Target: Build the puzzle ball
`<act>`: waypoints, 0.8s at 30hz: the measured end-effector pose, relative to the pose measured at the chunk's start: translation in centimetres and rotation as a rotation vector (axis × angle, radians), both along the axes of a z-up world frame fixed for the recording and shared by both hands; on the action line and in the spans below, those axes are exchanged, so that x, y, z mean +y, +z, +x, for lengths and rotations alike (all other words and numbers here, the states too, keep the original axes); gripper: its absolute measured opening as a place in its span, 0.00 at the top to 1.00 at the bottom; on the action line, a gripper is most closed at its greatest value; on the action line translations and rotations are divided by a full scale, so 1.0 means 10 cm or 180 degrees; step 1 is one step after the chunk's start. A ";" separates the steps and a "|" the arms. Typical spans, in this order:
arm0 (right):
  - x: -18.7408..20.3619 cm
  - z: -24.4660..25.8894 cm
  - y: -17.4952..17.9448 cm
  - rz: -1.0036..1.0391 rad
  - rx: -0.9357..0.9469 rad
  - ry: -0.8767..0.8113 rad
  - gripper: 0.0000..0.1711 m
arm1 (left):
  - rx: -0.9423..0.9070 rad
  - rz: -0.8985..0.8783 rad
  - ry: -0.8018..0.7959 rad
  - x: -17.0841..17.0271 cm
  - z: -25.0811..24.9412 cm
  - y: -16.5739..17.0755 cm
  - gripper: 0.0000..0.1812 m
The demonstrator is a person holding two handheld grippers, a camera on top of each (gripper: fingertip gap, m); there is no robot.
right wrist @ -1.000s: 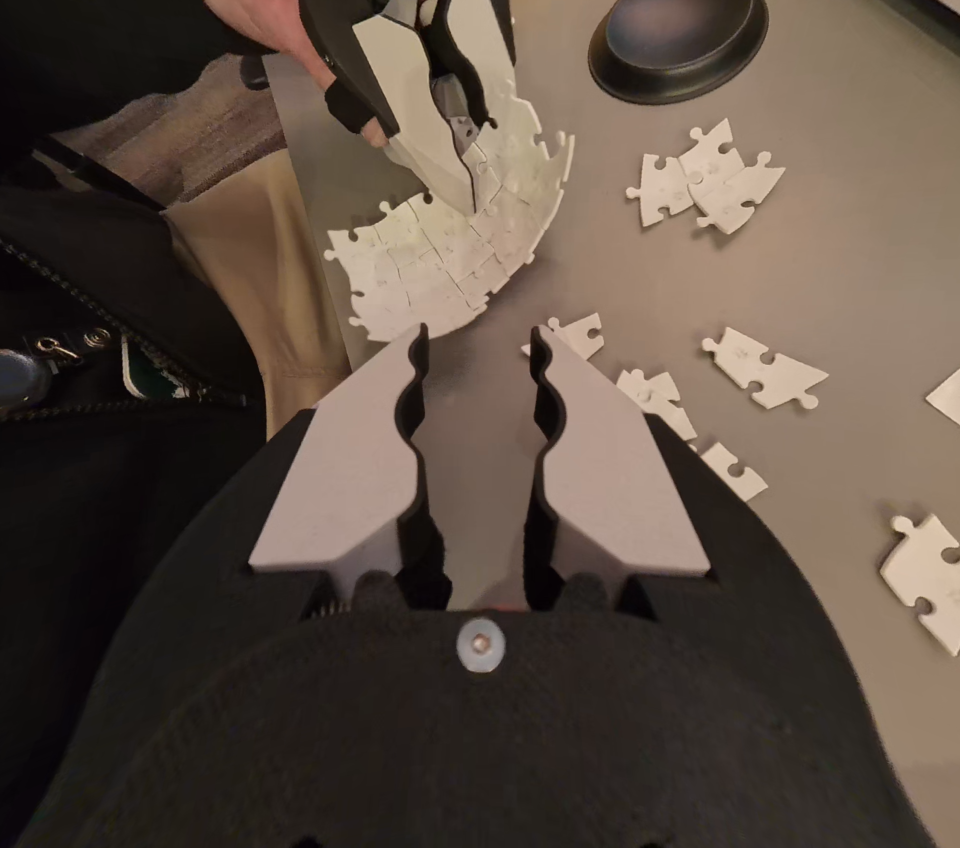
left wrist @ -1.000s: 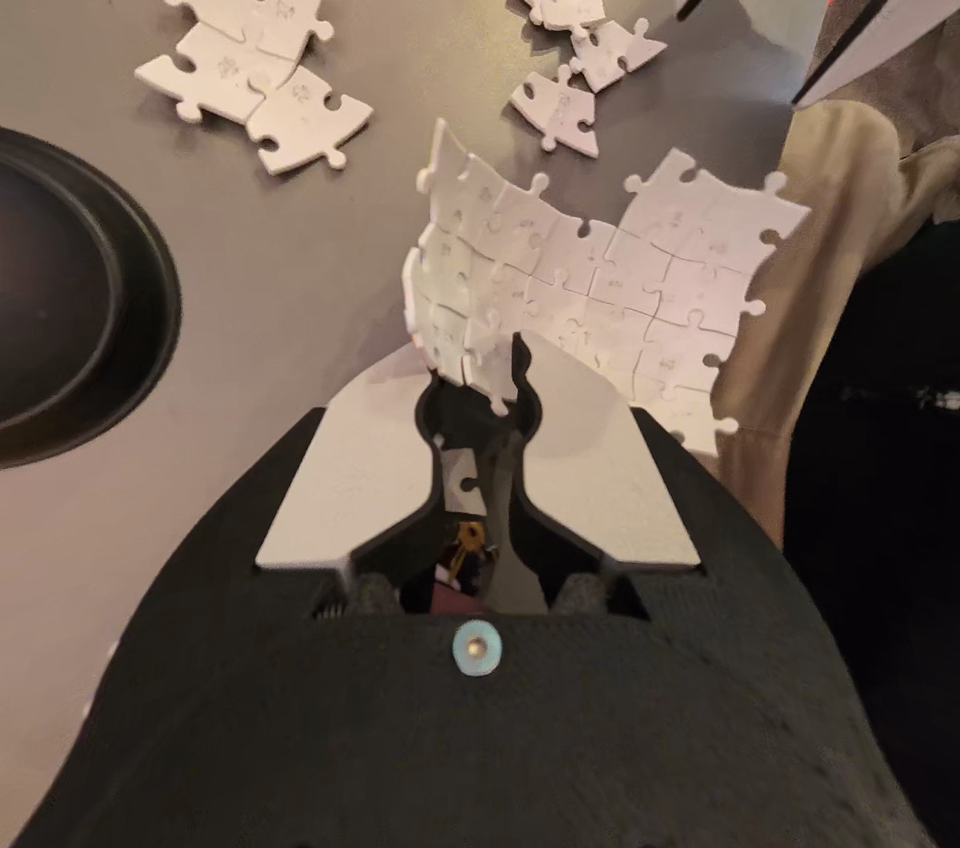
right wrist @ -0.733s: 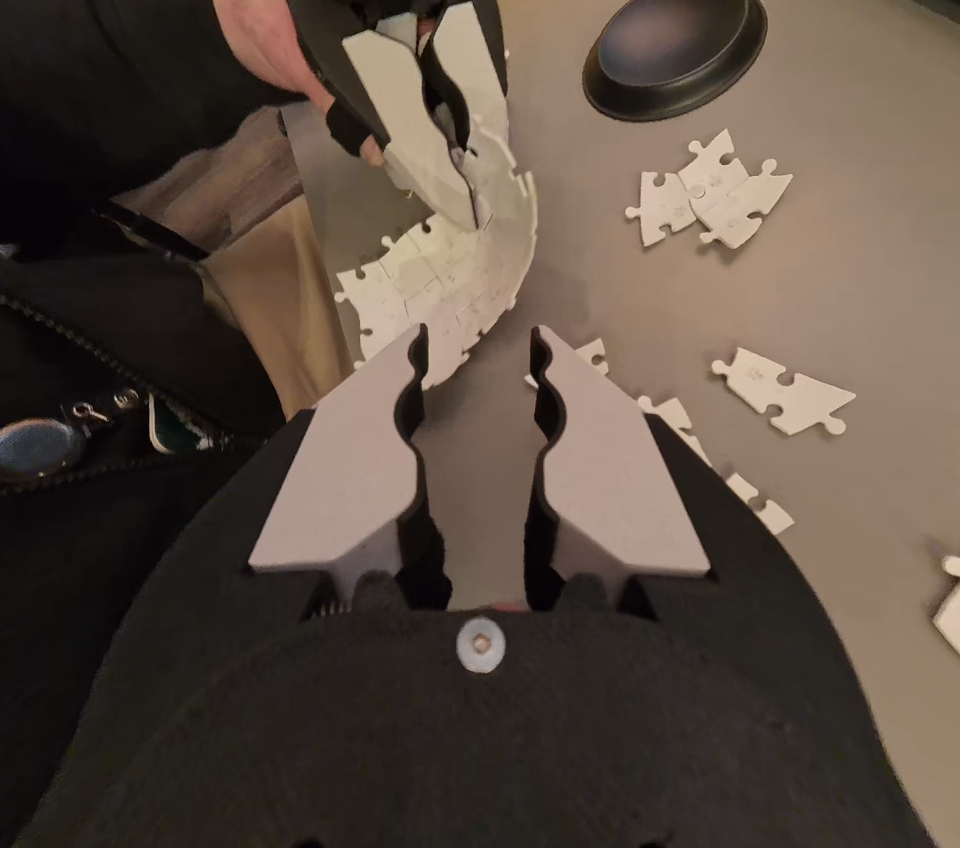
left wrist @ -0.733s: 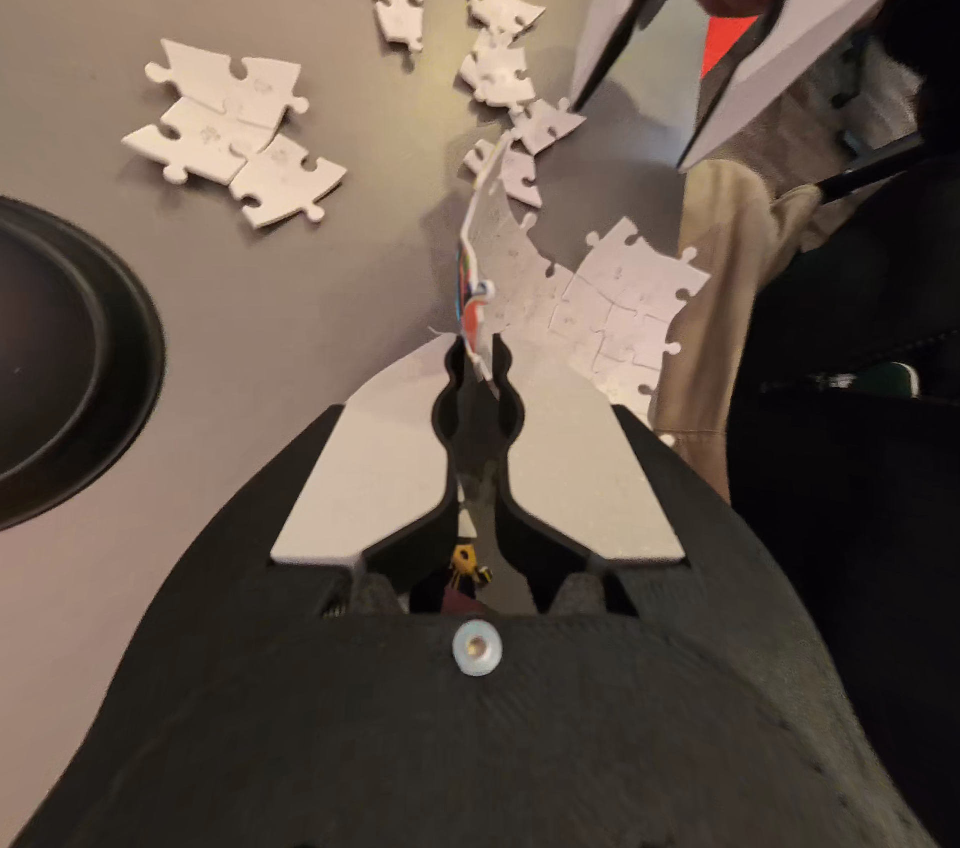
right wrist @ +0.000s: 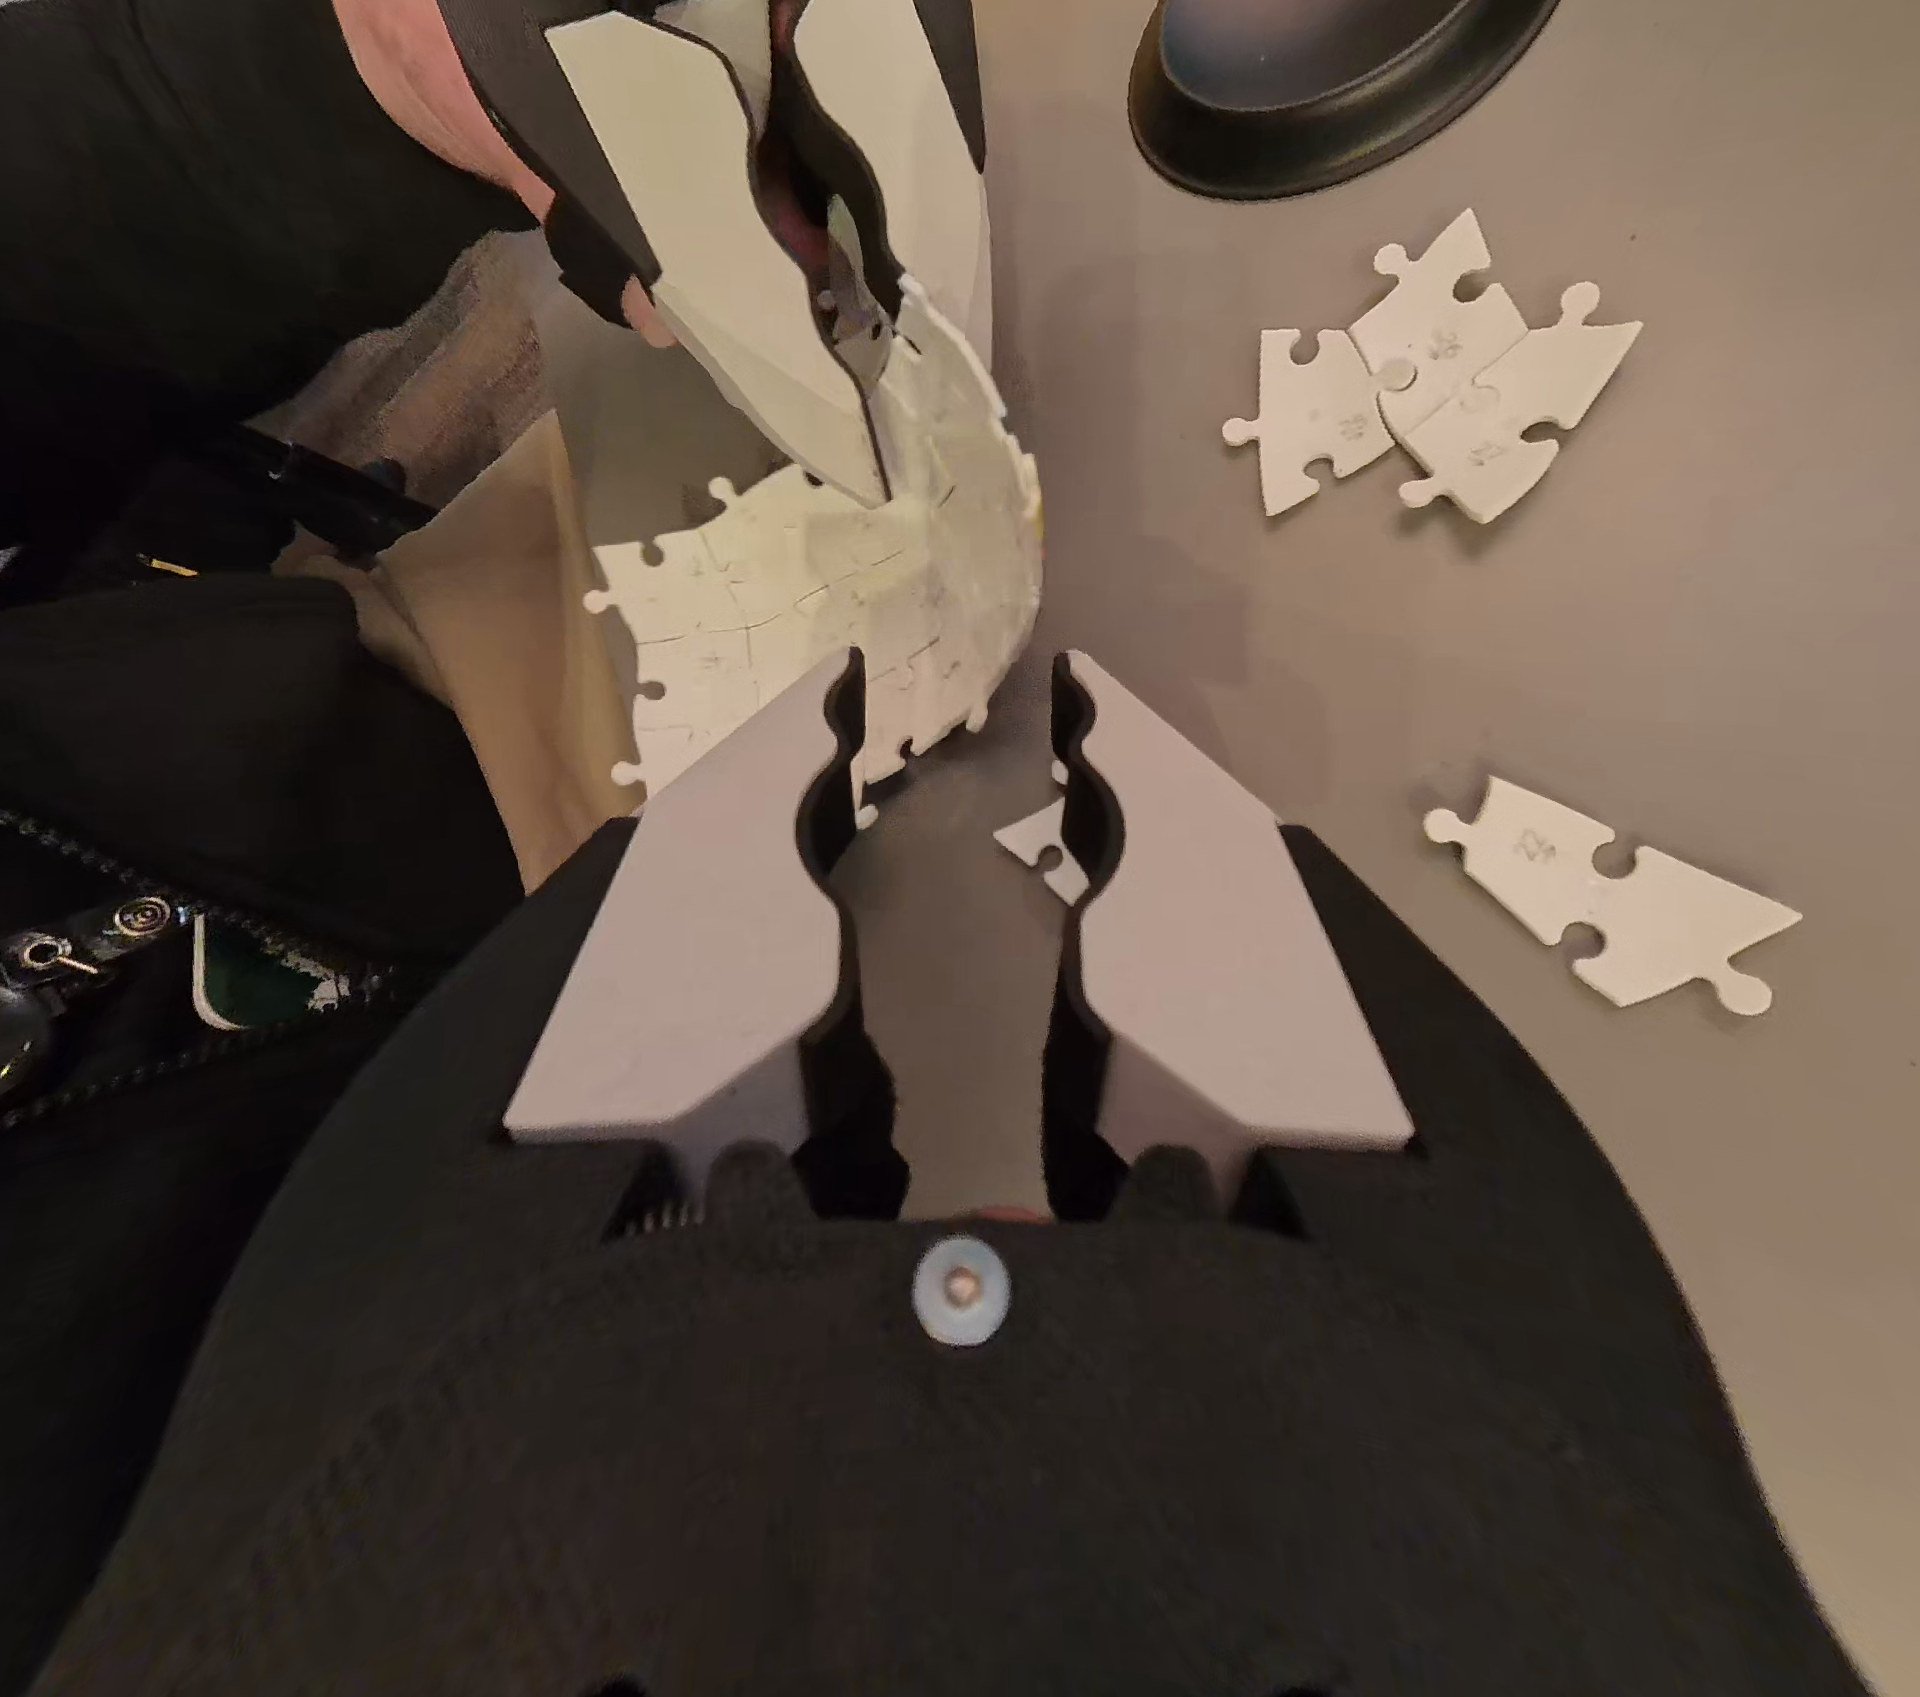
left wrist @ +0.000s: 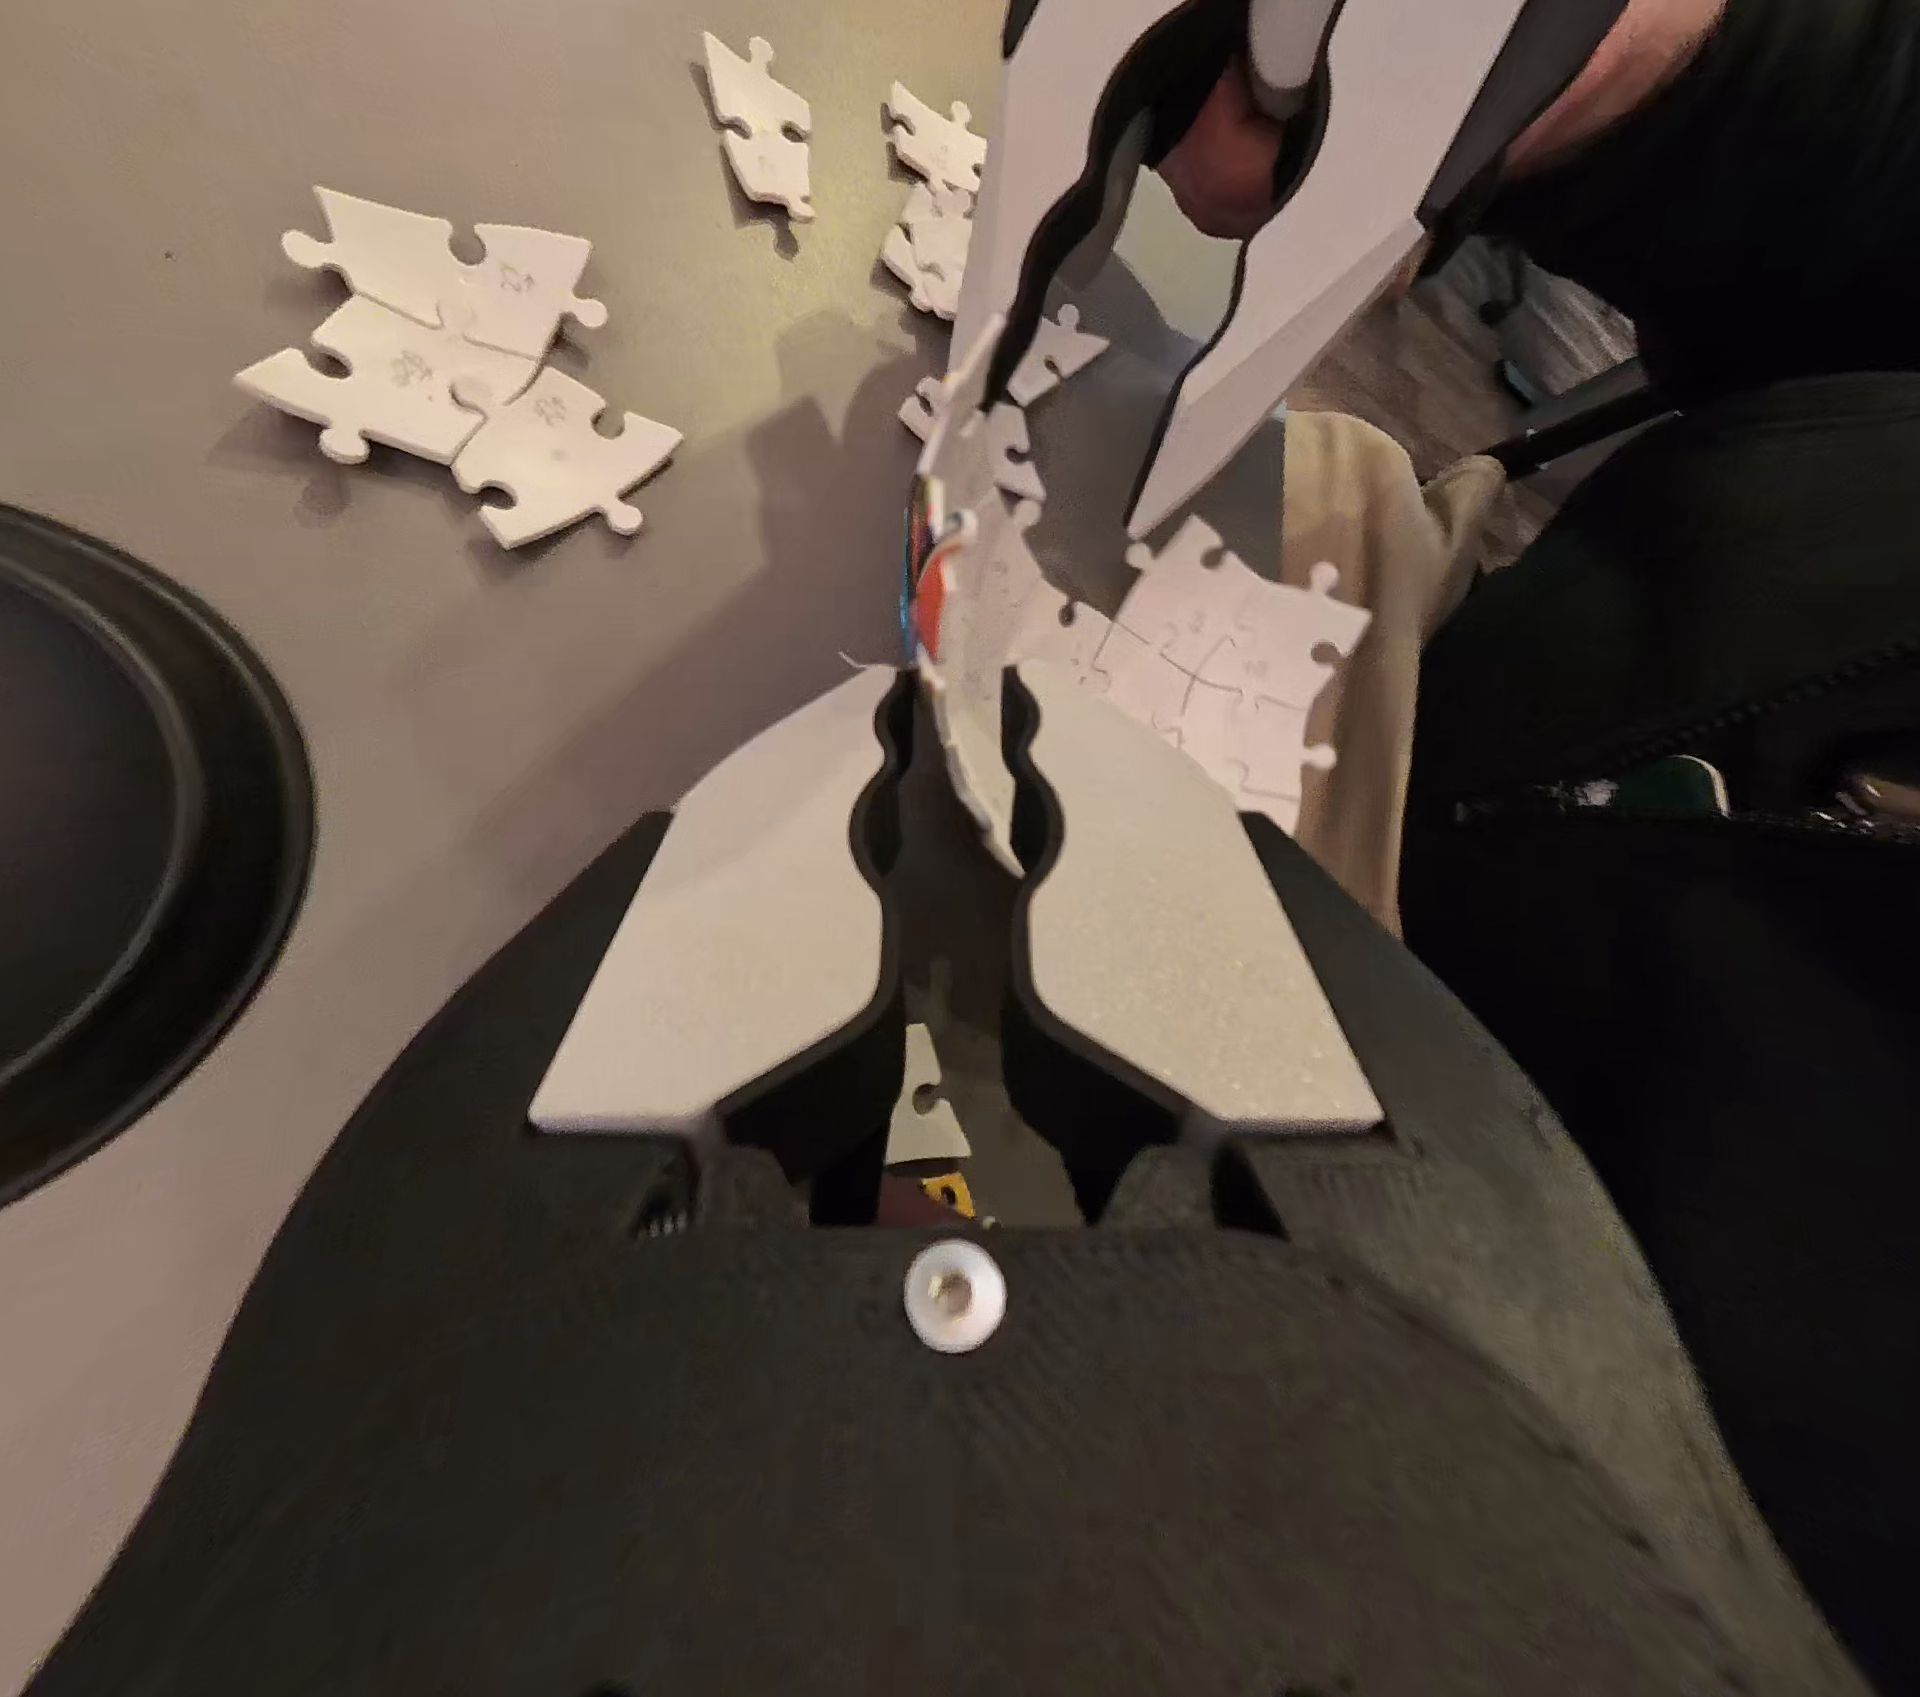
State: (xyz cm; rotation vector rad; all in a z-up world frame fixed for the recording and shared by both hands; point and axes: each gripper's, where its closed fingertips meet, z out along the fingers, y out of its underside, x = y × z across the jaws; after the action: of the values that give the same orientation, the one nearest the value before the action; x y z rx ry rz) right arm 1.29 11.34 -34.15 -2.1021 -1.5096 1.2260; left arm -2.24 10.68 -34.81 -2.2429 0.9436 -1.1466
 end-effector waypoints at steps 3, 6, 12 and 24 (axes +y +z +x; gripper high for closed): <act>0.04 0.05 0.02 0.0065 -0.0011 -0.0027 0.79 | 0.0025 0.0102 0.0059 0.05 -0.04 0.04 0.88; 0.14 0.12 0.10 0.0127 0.0054 -0.0123 0.79 | 0.0140 0.0116 0.0200 0.06 -0.16 0.04 0.84; 0.35 0.23 0.22 0.0184 0.0129 -0.0318 0.80 | 0.0174 0.0113 0.0215 -0.01 -0.14 0.01 0.90; 0.75 0.12 0.16 0.0586 -0.0254 -0.0346 0.79 | 0.0317 0.0283 0.0307 0.15 -0.18 0.09 0.80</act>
State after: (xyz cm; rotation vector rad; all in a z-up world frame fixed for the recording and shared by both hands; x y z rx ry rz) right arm 2.54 18.87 -32.57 -2.1021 -1.4589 0.9382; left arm -4.01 12.14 -33.89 -2.2648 0.8960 -0.9406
